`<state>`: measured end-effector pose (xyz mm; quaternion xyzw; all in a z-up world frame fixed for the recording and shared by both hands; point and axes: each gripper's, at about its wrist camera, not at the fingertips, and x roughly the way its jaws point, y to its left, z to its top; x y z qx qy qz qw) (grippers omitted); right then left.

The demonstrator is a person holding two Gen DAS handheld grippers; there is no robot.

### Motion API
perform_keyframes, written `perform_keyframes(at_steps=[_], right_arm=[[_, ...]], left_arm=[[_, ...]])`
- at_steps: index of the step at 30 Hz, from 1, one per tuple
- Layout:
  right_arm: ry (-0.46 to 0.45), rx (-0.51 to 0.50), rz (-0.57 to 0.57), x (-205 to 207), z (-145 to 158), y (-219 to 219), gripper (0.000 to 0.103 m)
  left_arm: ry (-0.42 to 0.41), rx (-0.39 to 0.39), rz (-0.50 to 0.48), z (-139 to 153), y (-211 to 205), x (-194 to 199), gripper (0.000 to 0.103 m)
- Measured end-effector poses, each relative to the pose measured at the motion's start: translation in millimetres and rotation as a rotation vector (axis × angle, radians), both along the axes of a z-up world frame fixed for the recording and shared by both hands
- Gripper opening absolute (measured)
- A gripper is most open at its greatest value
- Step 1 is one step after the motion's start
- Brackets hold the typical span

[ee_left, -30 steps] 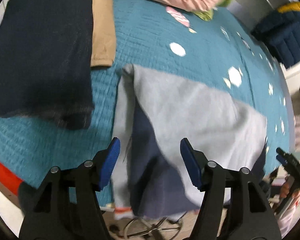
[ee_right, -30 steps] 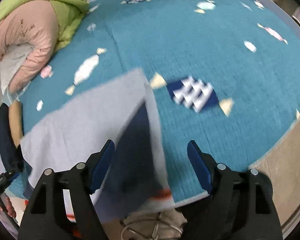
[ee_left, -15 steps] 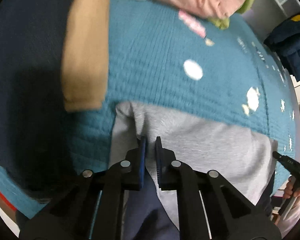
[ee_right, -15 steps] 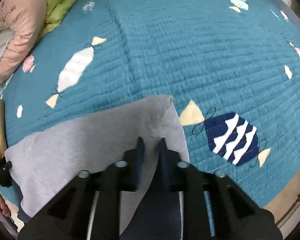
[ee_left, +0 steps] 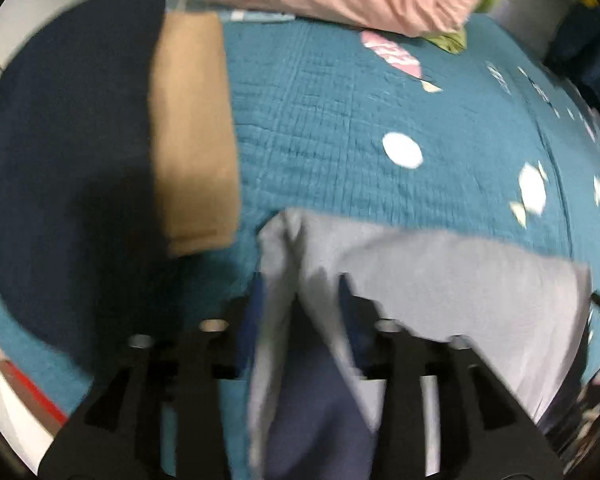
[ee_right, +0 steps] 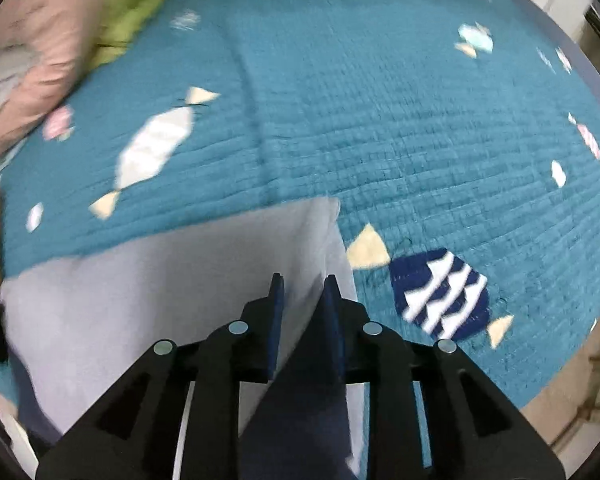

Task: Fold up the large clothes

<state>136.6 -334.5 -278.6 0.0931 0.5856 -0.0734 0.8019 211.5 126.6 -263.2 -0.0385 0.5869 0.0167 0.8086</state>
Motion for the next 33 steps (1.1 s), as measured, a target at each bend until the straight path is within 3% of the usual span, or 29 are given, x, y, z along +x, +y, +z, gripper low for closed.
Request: perform_keyframes(at_steps=[2,5,7,10,12,14,15,16,17,19,20,24,27,30,31,32,33], right_arm=[[0.023,0.011,-0.028,-23.9,1.2,-5.6,0.037],[0.054,0.064,-0.048,-66.3,-2.5,-7.5,0.039],[0.062,0.078,-0.082,-93.0,-4.9,-4.3,0.050],[0.102,0.193,-0.131,-119.7,-14.0,4.1,0.050],[0.124,0.216,-0.158,-128.1,-19.4,11.8,0.050],[0.125,0.221,-0.150,-128.1,-27.7,19.3,0.049],[0.131,0.224,-0.149,-126.0,-33.5,23.3,0.045],[0.133,0.231,-0.150,-123.5,-36.9,25.5,0.030],[0.125,0.241,-0.149,-121.5,-38.2,29.9,0.019],[0.127,0.197,-0.138,-121.7,-33.8,35.9,0.011],[0.134,0.190,-0.137,-123.0,-32.6,37.0,0.010],[0.146,0.210,-0.159,-137.6,-27.5,31.7,0.008],[0.171,0.212,-0.191,-136.6,-51.9,27.8,0.008],[0.166,0.162,-0.150,-135.1,-43.4,35.9,0.009],[0.158,0.143,-0.134,-136.1,-35.3,37.9,0.013],[0.143,0.127,-0.132,-137.9,-27.0,38.0,0.014],[0.123,0.118,-0.132,-140.2,-19.2,36.4,0.015]], left_arm=[[0.013,-0.017,-0.009,6.6,4.8,-23.4,0.045],[0.068,-0.077,-0.005,6.5,12.5,-63.1,0.045],[0.126,-0.139,0.029,-2.1,16.1,-84.3,0.045],[0.206,-0.236,0.092,-23.3,20.1,-108.5,0.045],[0.247,-0.296,0.148,-37.2,23.1,-116.7,0.045],[0.218,-0.340,0.203,-40.8,25.1,-118.1,0.045],[0.210,-0.374,0.208,-42.4,25.6,-117.8,0.045],[0.217,-0.376,0.221,-43.9,26.6,-117.4,0.043],[0.221,-0.351,0.241,-45.5,27.3,-117.4,0.028],[0.211,-0.262,0.234,-44.1,26.2,-119.0,0.009],[0.203,-0.254,0.211,-42.0,25.0,-122.3,0.007],[0.170,-0.154,0.152,-26.3,23.4,-139.0,0.007],[0.174,-0.095,0.123,-39.2,18.0,-138.9,0.007],[0.176,-0.033,0.072,-32.8,9.8,-137.5,0.007],[0.177,0.012,0.028,-25.0,3.4,-139.7,0.010],[0.183,0.052,0.010,-19.3,0.2,-142.2,0.026],[0.183,0.087,0.003,-11.5,-1.4,-146.1,0.034]])
